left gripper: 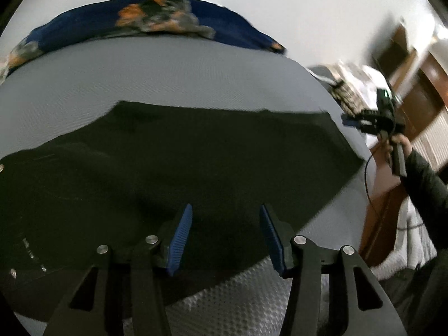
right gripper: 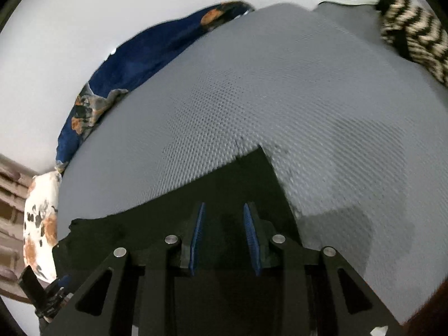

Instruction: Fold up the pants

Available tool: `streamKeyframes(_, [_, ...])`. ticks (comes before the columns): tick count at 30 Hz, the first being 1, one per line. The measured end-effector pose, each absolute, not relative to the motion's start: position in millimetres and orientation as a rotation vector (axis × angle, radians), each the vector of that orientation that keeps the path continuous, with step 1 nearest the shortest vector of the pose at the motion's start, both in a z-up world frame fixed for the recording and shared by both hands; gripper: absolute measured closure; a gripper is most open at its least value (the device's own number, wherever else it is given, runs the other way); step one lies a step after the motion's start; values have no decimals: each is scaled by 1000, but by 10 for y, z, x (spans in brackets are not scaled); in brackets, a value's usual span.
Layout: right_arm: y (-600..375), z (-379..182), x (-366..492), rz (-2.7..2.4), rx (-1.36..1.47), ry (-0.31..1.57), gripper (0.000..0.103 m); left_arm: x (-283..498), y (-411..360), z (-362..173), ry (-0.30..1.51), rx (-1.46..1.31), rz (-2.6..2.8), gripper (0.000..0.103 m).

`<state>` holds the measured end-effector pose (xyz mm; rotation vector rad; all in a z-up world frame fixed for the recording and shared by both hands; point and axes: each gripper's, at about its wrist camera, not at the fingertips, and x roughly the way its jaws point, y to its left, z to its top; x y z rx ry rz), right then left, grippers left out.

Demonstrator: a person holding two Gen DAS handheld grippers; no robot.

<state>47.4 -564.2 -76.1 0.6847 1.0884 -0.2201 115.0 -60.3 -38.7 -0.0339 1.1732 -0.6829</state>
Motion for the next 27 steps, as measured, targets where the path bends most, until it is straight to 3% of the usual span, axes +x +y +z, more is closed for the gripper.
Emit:
streamKeyframes(10, [-5979, -1073, 861, -172, 697, 1126, 76, 1361, -431, -409, 1191, -103, -541, 51])
streamKeyframes(25, [-5838, -1088, 723, -11, 629, 1112, 75, 1537, -609, -527, 1217, -76, -492, 51])
streamKeyframes(26, [-5818, -1080, 731, -23, 608, 1107, 78, 1539, -617, -541, 1221, -73, -490, 51])
streamKeyframes(27, [-5810, -1073, 731, -37, 602, 1105, 88, 1544, -627, -546, 1223, -72, -489, 51])
